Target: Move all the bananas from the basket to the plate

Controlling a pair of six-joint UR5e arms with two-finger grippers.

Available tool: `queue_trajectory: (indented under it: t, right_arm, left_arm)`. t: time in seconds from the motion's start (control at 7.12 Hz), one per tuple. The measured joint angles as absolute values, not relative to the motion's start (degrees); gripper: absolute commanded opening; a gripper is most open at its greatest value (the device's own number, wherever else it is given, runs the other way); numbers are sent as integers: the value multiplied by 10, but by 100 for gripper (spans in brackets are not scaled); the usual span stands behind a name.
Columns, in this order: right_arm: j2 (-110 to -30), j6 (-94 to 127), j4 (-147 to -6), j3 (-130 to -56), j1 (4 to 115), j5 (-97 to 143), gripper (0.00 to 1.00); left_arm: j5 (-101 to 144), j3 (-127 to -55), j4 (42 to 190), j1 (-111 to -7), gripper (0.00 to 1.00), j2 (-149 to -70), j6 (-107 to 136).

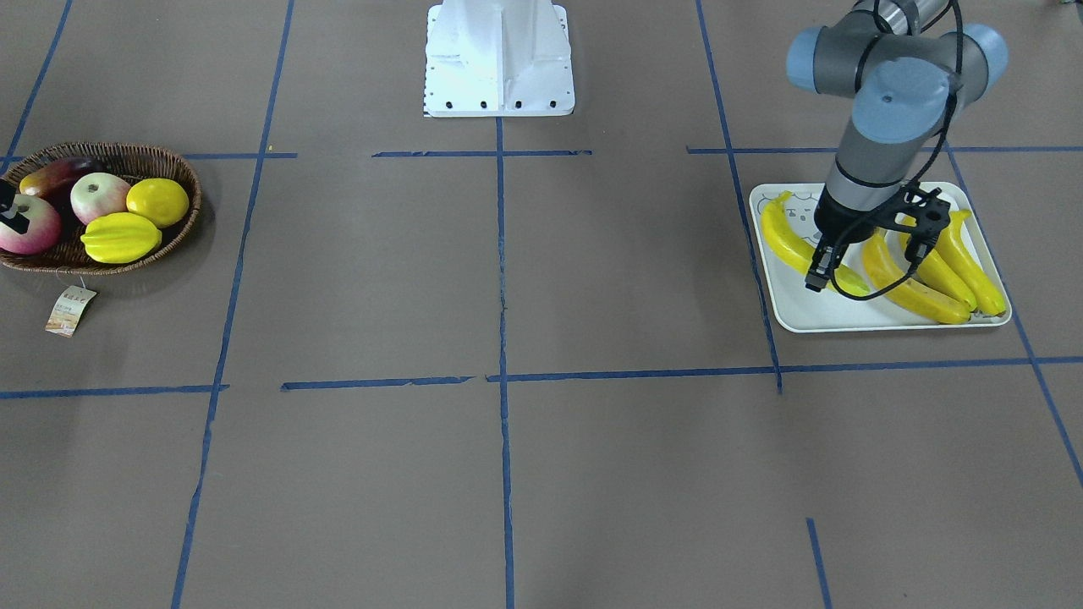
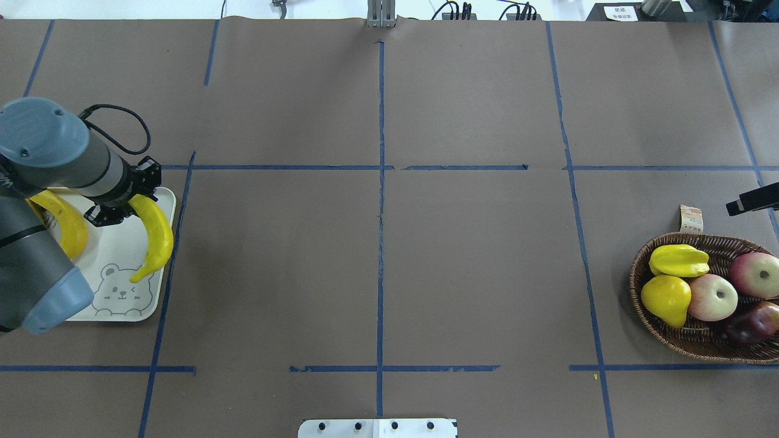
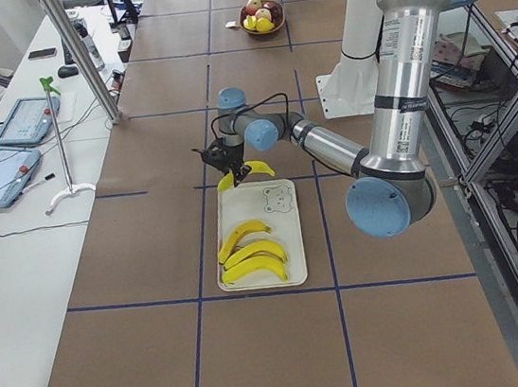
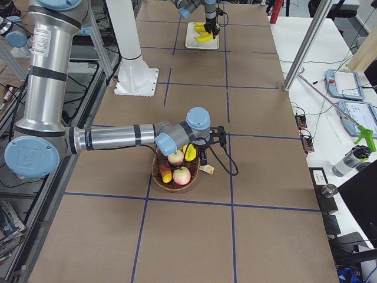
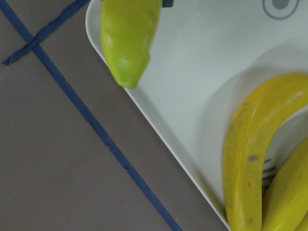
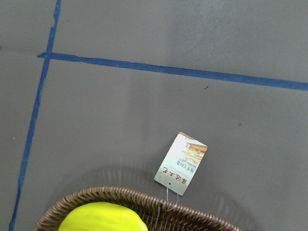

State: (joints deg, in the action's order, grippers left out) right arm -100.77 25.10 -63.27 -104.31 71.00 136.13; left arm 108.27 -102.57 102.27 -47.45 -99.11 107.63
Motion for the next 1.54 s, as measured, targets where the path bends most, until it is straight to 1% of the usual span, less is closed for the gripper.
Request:
queue_trajectory:
  t: [0.14, 0.28, 0.42, 0.56, 0.7, 1.12, 1.54]
  right_arm:
    - [-1009, 244, -634, -1042, 713, 1363, 100]
    - [-1009, 242, -634, -1043, 714, 1363, 100]
    - [-1009, 241, -635, -1045, 715, 1363, 100]
    - [-1009, 241, -635, -1046, 715, 1363, 100]
    - [-1009, 241, -635, -1047, 716, 1363, 100]
    - [-1010, 241, -635, -1049, 717, 1363, 100]
    - [-1011, 241, -635, -1047, 717, 1363, 100]
  left_arm:
    - [1083, -988, 1070, -490, 5, -985, 1078]
    - [1083, -951, 1113, -501, 15, -981, 1078]
    - [1084, -918, 1156, -514, 29, -975, 1077]
    - [1086, -895, 1192, -526, 50, -964, 1073]
    - [1087, -881, 1225, -533, 100, -948, 1063]
    - [1099, -875, 1257, -548, 100, -930, 1027]
    - [1216, -885, 1256, -610, 100, -931, 992]
